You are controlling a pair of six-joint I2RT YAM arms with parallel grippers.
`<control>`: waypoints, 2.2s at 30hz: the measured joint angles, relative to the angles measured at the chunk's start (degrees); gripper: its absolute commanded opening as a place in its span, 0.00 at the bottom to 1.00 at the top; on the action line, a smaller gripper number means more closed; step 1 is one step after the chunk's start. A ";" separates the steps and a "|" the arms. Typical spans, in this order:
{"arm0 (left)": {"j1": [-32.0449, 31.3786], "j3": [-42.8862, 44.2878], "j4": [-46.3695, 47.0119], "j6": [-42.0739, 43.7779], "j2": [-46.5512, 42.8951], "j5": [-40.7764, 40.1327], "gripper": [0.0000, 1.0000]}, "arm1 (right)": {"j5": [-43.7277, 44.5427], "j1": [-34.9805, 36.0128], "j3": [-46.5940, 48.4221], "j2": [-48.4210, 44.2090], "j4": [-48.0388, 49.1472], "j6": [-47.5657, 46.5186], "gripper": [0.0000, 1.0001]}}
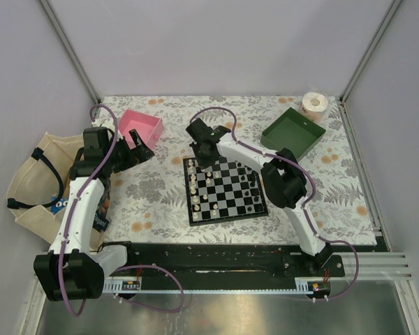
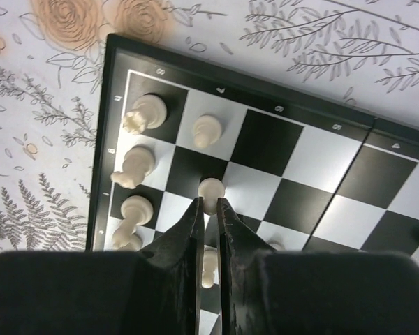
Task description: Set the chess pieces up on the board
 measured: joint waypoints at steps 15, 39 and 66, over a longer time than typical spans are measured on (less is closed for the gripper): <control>0.00 0.00 0.00 0.00 0.00 0.00 0.99 | -0.20 1.31 1.38 0.09 -0.04 0.52 0.11; 0.00 0.00 0.00 0.02 0.00 0.00 0.99 | -0.22 1.31 2.38 0.83 0.09 1.01 0.34; 0.00 0.00 0.00 0.02 0.00 0.00 0.99 | 1.60 1.25 -9.66 -8.09 2.91 0.98 0.37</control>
